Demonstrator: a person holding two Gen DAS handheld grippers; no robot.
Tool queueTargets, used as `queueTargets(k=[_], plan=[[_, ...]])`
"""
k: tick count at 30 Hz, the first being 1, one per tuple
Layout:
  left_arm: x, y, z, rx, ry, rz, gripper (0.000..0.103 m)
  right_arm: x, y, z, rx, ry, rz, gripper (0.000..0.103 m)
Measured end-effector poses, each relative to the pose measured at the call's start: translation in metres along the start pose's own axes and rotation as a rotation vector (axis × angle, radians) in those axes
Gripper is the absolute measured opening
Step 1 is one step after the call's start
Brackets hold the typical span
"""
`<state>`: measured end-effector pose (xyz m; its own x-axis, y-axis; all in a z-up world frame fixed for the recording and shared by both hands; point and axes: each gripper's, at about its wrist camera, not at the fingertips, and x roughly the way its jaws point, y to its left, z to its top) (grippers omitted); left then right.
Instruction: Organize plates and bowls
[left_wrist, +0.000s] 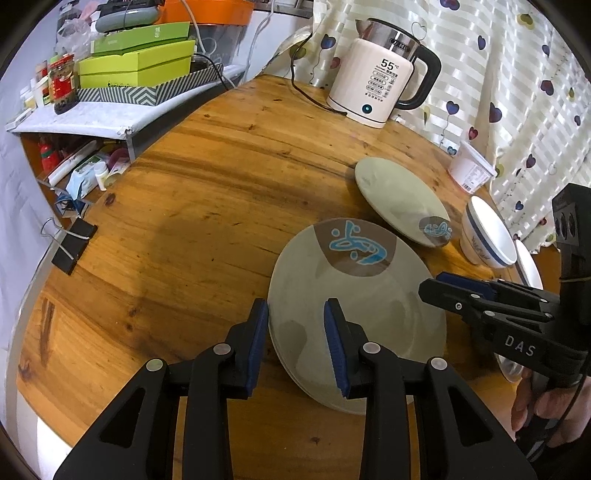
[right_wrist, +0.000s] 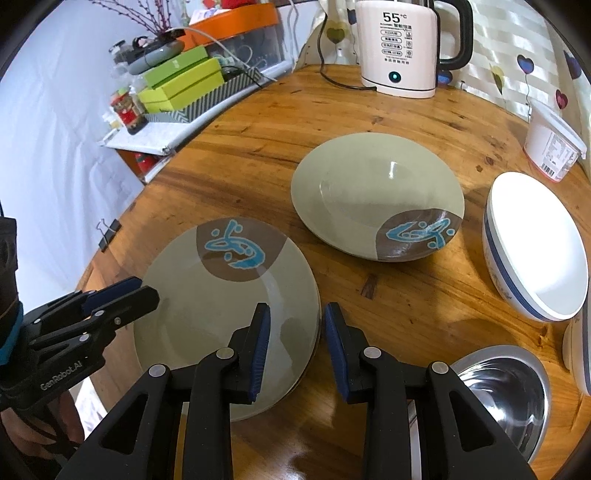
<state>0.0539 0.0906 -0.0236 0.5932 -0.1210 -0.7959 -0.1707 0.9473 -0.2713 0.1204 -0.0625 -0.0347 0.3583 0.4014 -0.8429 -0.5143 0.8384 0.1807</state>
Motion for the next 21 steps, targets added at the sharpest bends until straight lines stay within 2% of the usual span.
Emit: queueTargets(k=[13,21], plan=[[0.002,0.0,-0.003,0.001,0.013,-0.003,0.033,0.003,0.001,-0.002,0.004,0.015,0.011,0.03],[-0.008,0.002,0.002,-0.002,-0.02,0.002,0.033,-0.01,-0.009,0.001,0.036,-0.016,0.007,0.03]])
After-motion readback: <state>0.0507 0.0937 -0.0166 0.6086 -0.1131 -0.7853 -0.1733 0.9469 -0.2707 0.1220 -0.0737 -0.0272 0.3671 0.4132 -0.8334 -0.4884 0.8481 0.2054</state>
